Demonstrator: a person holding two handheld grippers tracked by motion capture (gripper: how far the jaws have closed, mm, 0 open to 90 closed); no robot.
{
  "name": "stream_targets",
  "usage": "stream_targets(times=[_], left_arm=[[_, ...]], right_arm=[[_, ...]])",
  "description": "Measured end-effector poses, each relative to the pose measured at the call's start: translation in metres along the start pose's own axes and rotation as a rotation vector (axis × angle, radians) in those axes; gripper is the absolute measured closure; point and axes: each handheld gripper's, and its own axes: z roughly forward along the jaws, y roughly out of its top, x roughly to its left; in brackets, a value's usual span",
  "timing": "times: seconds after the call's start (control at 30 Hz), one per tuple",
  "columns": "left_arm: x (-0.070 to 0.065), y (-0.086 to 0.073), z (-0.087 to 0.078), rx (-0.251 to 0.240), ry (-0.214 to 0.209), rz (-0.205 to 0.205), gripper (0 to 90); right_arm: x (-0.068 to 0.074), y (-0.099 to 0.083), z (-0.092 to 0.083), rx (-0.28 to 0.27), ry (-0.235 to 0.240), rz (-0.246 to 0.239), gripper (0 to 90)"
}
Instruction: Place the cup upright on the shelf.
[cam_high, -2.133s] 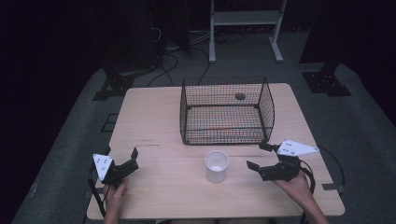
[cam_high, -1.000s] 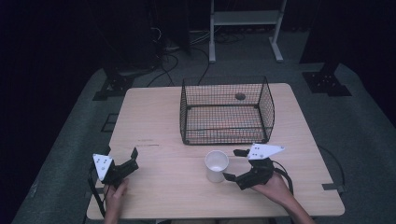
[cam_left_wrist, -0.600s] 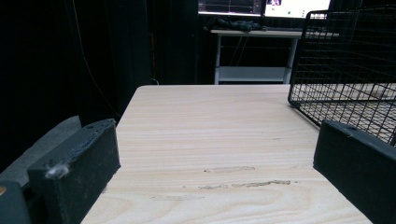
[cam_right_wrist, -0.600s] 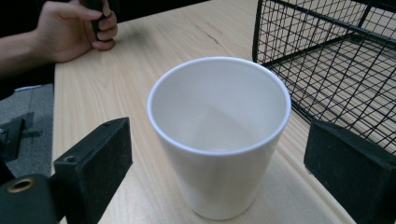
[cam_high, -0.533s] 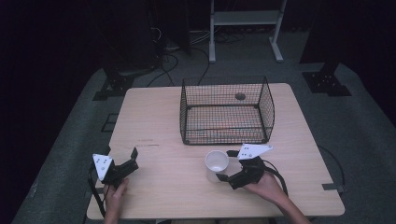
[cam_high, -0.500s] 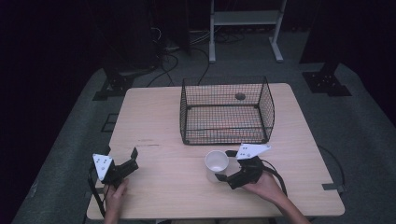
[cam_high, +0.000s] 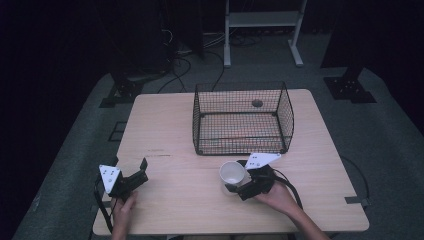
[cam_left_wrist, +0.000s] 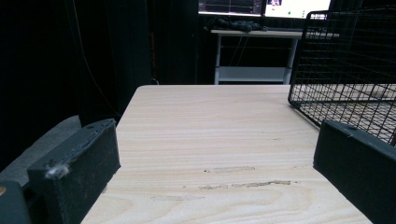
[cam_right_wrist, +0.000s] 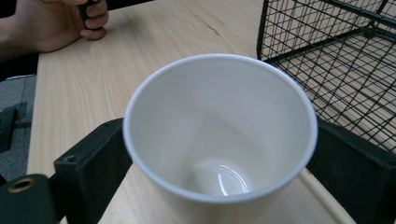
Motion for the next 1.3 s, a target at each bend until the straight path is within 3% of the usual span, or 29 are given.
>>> stream_targets(times=[0.13,0.17,0.27,0.7,1.3], left_arm=[[0.0,0.0,0.0,0.0,0.0,-0.001,0.0],[0.0,0.0,0.0,0.0,0.0,-0.001,0.0],[0.0,0.0,0.0,0.0,-0.001,-0.003,0.0],[0.0,0.0,0.0,0.0,0.0,-0.002,0.0],[0.0,0.0,0.0,0.001,-0.001,-0.001,0.0]], right_arm=[[-0.002,0.0,0.0,-0.005,0.017,0.005,16.9],[-0.001,0.001,0.0,-0.007,0.006,-0.017,19.0],[0.0,0.003,-0.001,0.0,-0.004,-0.024,19.1],[-0.016,0.03,-0.013,-0.029,0.083,0.021,19.4],[-0.035,0.055,-0.022,-0.04,0.131,0.046,19.4]])
